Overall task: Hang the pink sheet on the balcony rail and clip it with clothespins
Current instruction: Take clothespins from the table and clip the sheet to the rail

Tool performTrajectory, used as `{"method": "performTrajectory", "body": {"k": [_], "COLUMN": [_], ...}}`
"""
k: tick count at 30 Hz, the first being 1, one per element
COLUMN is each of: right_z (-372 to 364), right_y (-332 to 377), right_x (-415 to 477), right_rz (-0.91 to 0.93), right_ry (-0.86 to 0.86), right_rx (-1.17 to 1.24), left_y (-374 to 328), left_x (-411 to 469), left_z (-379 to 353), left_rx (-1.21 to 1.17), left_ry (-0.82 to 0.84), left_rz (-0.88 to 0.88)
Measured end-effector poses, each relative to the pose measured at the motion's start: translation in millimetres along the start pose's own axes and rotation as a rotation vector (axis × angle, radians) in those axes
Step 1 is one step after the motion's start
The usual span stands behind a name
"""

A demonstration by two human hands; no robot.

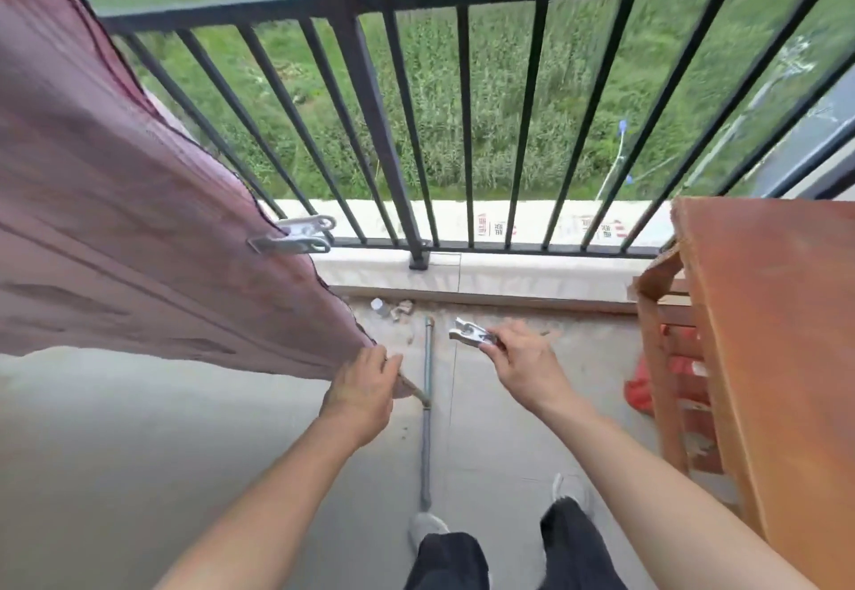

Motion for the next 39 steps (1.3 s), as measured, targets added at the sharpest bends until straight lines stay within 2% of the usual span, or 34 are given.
{"method": "performTrajectory", "body": {"k": [3, 5, 7, 10, 12, 14, 22, 27, 30, 34, 39], "right_z": [-27, -42, -54, -67, -77, -85, -102, -104, -104, -106, -115], "right_y": [-7, -17, -27, -43, -51, -57, -45, -32, -19, -5, 4], "right_x": [19, 28, 32, 36, 36, 35, 37, 34, 34, 33, 42], "right_rz": [0.011, 0.004, -0.006, -0.026, -0.034, -0.045, -0.015, 0.044, 0.138, 0.220, 0.216], "right_ry": [0.110, 0.178, 0.225, 0.251, 0.278, 0.304, 0.262, 0.201, 0.170, 0.156, 0.196], "right_rx": [-0.036, -0.057, -0.052, -0.033, -0.026, -0.028, 0.158, 0.255, 0.250, 0.188, 0.136], "left_y": [-26, -35, -29, 2, 23, 34, 33, 30, 29, 29, 33], "left_x": [19, 35, 56, 80, 82, 86, 93, 95, 95, 94, 93], "left_z": [13, 12, 5, 5, 6, 5, 14, 25, 27, 31, 38], "left_rx": [0.191, 0.279, 0.398, 0.618, 0.657, 0.586, 0.487, 0.164, -0.004, 0.004, -0.083], "left_ry": [-0.118, -0.067, 0.092, 0.355, 0.479, 0.501, 0.333, 0.309, 0.307, 0.289, 0.258], "left_rz": [-0.250, -0.294, -0.217, 0.070, 0.210, 0.234, 0.129, 0.173, 0.202, 0.219, 0.256]}}
Point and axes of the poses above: each hand's wrist, its own x-axis towards the middle knuckle, its own z-axis out of the back of the hand, y = z × x, the point moved 9 cm from there along x, towards the middle knuckle, and after that the axes turned 5 degrees about -z, right-handed, at the moved point
